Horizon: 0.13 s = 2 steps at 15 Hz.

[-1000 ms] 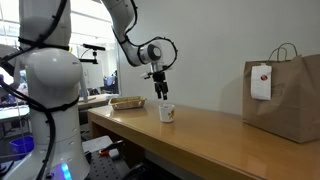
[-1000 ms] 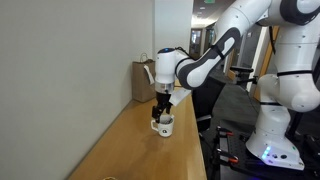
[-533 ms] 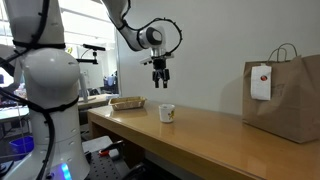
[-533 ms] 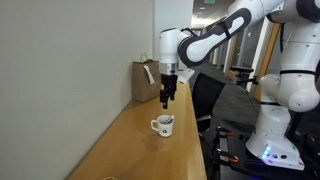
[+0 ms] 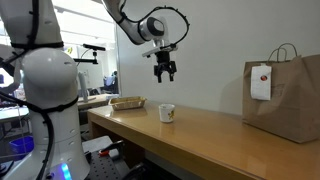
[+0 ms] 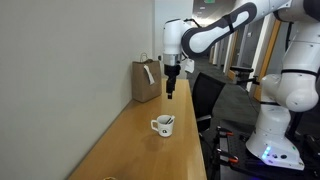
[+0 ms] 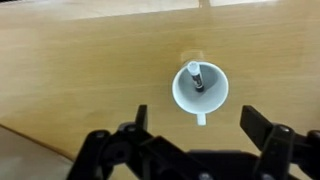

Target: Move the cup to the left

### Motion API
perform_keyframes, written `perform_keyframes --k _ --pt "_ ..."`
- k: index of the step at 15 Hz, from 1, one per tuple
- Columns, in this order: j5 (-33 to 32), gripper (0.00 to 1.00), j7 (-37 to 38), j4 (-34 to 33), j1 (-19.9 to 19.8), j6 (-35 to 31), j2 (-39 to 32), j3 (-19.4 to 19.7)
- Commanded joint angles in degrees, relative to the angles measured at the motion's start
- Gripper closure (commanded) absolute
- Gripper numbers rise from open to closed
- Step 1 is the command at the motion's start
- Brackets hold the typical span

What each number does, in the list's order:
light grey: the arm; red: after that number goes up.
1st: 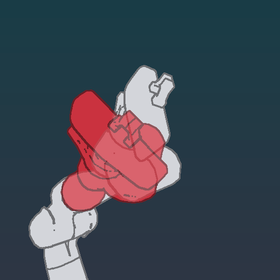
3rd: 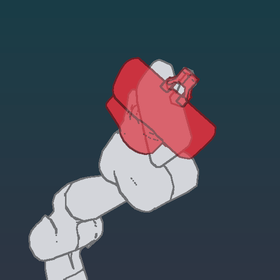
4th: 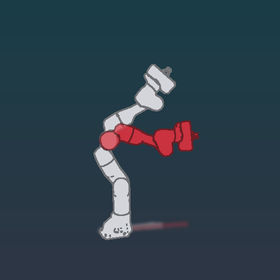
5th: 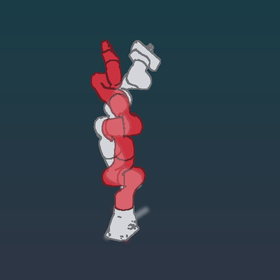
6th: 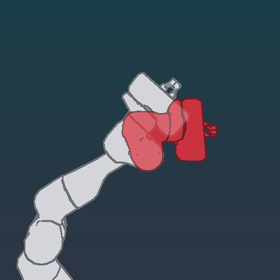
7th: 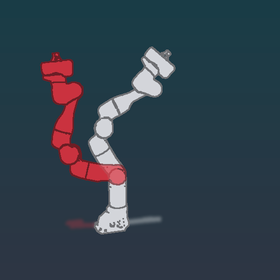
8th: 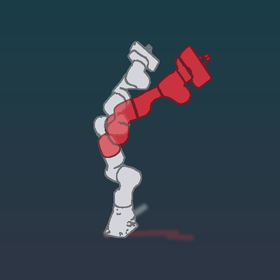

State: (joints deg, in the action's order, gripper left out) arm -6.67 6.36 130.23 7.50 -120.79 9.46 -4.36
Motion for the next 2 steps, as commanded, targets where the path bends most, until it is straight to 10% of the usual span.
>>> perform_keyframes --k 1,2 --pt "0.5 0.0 -3.7 -0.3 -1.0 2.1 0.6 -0.3" --pt "0.8 0.0 -4.5 -0.4 -1.1 2.3 0.4 -0.3"
